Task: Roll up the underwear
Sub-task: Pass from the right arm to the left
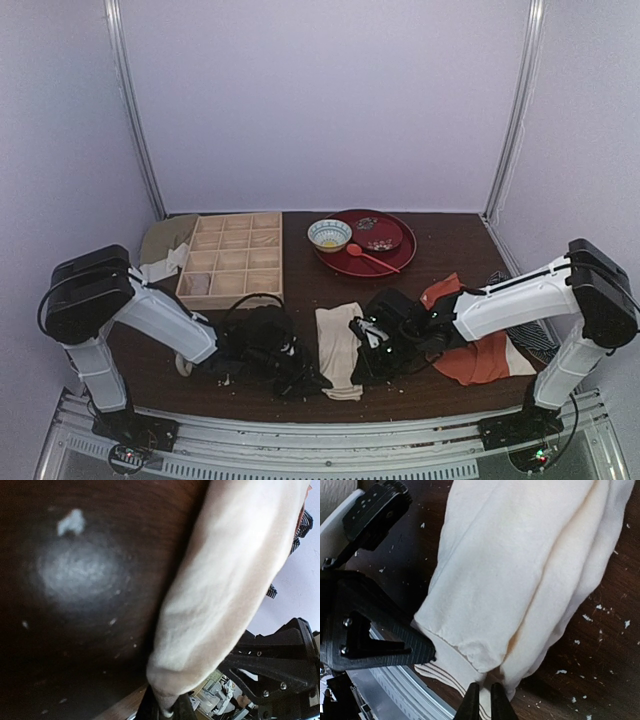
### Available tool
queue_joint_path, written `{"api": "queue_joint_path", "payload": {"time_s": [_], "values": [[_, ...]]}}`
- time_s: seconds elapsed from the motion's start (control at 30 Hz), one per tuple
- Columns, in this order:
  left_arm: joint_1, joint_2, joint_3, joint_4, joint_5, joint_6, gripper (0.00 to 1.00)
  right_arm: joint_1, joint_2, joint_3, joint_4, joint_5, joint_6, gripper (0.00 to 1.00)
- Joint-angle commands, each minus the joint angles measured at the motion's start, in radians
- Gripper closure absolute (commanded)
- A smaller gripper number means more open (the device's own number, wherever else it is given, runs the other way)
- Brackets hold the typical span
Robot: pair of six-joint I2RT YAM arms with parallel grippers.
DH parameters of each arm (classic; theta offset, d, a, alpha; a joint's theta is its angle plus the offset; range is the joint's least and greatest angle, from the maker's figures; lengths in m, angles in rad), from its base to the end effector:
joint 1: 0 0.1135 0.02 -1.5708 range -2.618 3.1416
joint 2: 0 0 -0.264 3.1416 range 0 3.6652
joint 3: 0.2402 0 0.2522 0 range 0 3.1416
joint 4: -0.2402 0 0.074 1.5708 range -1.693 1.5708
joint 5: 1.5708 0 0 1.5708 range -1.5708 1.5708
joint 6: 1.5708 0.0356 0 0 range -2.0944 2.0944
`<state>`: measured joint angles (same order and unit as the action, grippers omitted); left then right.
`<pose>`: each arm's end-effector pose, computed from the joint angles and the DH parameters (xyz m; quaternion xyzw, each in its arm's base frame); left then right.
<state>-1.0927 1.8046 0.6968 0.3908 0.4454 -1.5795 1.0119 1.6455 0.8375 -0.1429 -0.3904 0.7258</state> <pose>0.1356 -0.2949 0.1082 0.1252 -0.8836 0.4395 0.1016 0.1553 0.2738 0.1541 -0.1917 0.9163 0.3478 0.0522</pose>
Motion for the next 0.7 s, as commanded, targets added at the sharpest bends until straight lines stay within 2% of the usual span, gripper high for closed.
{"api": "queue_joint_path", "payload": {"time_s": [0.0,0.1,0.3,0.43,0.57,0.67], "values": [[0.034,-0.007,0.016,-0.026,0.052,-0.053,1.0,0.002,-0.059,-0.018,-0.033,0.038,-0.045,0.9],[0.058,-0.011,0.023,-0.054,0.084,-0.059,1.0,0.002,-0.097,-0.018,-0.037,0.058,-0.08,0.82],[0.099,-0.039,0.089,-0.19,0.156,-0.006,1.0,0.018,-0.185,-0.034,-0.037,0.165,-0.201,0.77],[0.138,-0.05,0.125,-0.234,0.218,0.005,1.0,0.07,-0.255,-0.097,0.043,0.281,-0.336,0.75],[0.173,-0.055,0.141,-0.288,0.266,0.018,1.0,0.159,-0.269,-0.125,0.072,0.434,-0.481,0.73],[0.184,-0.045,0.14,-0.271,0.299,0.002,1.0,0.227,-0.272,-0.151,0.119,0.546,-0.555,0.68]]}}
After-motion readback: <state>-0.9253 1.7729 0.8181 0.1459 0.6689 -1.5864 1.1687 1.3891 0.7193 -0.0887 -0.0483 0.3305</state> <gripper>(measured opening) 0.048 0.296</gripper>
